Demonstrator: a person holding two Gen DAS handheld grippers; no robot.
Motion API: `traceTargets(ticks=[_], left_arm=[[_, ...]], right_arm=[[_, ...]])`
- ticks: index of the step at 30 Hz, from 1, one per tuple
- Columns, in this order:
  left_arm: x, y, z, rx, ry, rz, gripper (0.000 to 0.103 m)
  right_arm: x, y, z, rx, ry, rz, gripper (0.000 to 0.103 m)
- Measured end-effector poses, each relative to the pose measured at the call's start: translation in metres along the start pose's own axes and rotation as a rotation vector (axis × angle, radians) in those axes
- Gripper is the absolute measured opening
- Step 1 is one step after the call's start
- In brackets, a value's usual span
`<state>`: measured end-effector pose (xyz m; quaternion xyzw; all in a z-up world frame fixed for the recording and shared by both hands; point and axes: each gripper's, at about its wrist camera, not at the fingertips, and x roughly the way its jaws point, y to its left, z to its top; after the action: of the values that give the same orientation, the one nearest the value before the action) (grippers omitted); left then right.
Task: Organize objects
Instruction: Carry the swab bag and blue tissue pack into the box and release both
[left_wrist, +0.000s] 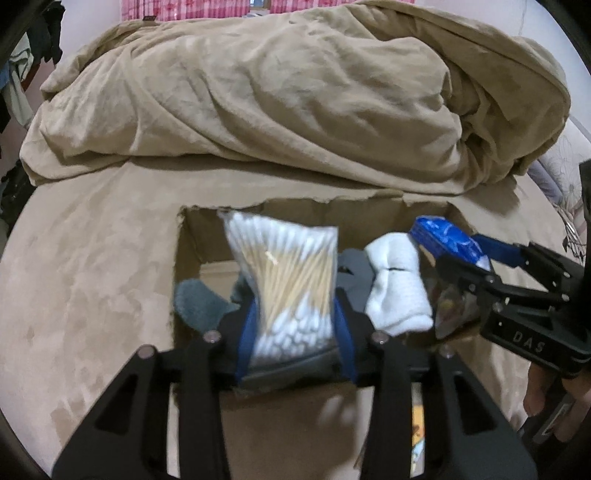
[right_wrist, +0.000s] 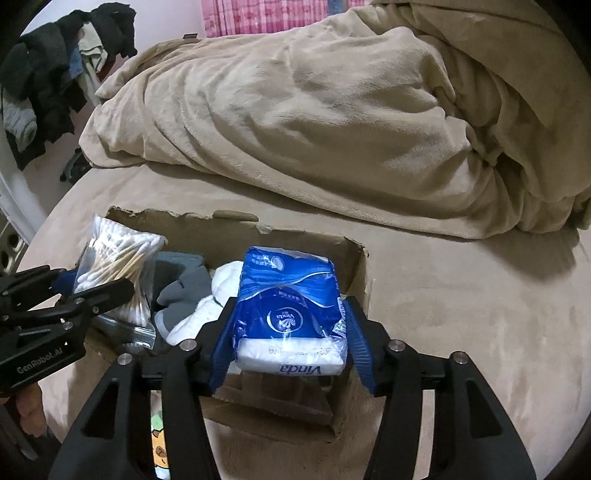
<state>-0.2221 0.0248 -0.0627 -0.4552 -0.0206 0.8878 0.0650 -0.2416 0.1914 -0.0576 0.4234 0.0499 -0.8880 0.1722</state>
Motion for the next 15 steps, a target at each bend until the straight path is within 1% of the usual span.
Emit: traceTargets(ticks=[1,2,3,4,5,8,12,15], left_arm=[[-0.005,-0.001,0.0,0.005,-0.009,0.008,0.049],[-0.013,-0.003,-0.001,0.009,-0.023,0.015,0.052],[-0.019,-0.003,-0.001,0.008,-0.032,0.018,0.064],[-0.027,-0.004,-0.002,0.002,-0.047,0.024,0.074],[-0.036,-0.004,-0.003,0.0,-0.062,0.031,0.077],[-0.056,-0.007,-0.008,0.001,-0.082,0.033,0.078],[-0.086,-0.005,-0.021,-0.03,-0.091,0.018,0.078],[-0.103,-0.003,-0.032,-0.049,-0.084,0.007,0.078]], right_arm=[[-0.004,0.001,0.0,-0.003,-0.011,-0.002,0.067],[-0.01,0.002,0.0,-0.008,-0.024,-0.01,0.072],[-0.015,0.004,0.0,-0.011,-0.034,-0.019,0.079],[-0.022,0.004,0.0,-0.01,-0.045,-0.021,0.081],[-0.027,0.005,0.0,-0.005,-0.049,-0.02,0.083],[-0.047,0.008,-0.003,0.007,-0.061,-0.021,0.084],[-0.077,0.015,-0.012,0.007,-0.08,-0.02,0.084],[-0.096,0.02,-0.019,0.004,-0.088,-0.021,0.084]])
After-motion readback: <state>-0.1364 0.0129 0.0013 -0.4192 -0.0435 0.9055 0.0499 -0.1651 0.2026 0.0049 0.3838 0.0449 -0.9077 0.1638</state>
